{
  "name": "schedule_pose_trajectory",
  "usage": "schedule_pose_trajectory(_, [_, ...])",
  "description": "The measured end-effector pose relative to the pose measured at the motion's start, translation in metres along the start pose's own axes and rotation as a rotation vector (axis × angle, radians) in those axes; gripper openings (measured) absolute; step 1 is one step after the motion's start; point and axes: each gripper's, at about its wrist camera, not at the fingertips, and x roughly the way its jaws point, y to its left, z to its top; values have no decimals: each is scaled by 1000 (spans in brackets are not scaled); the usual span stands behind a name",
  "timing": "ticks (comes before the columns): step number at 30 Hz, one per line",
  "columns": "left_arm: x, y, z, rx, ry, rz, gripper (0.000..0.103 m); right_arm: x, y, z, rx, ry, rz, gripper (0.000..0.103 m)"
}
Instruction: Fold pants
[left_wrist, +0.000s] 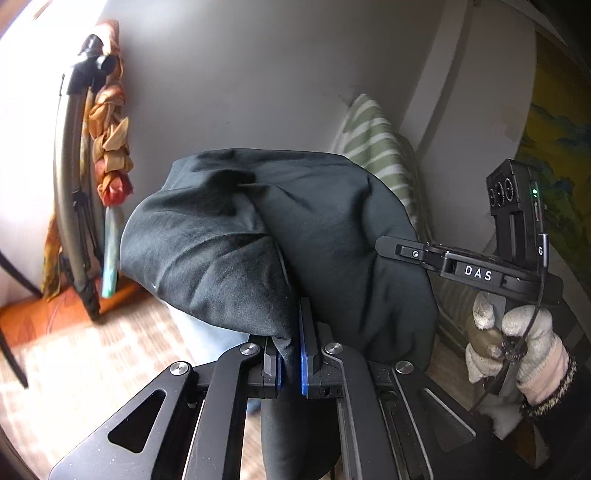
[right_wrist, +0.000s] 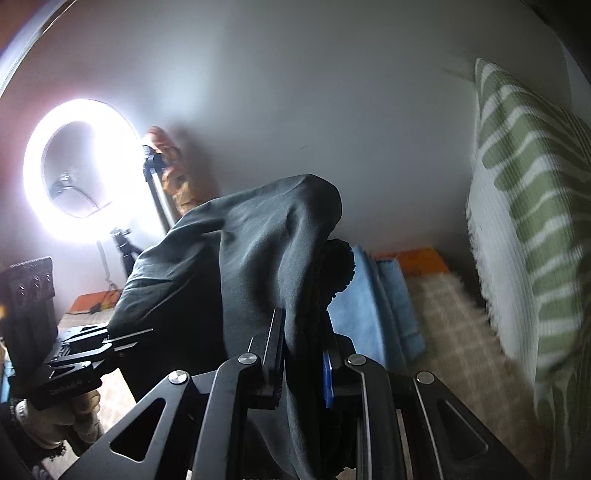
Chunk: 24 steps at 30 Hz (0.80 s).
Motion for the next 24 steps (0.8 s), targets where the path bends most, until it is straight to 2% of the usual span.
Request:
schedule_pose_trajectory(6, [37, 18, 8, 10, 25, 39, 5, 52, -10, 14, -18, 37, -58, 14])
schedule_pose_trajectory(11, [65, 40, 4, -20, 54, 75, 5, 91, -15, 17, -51, 78, -116, 14])
schedule_pose_trajectory(19, [83, 56, -4, -10, 98, 136, 5, 134, -30, 10, -79, 144, -224, 13])
schedule_pose_trajectory(22, [87, 62, -5, -23, 121, 166, 8, 144, -34, 6, -82, 165, -269, 16])
schedule_pose_trajectory(24, [88, 64, -6, -23, 135, 188, 12, 146, -33, 5, -92, 166, -297, 22])
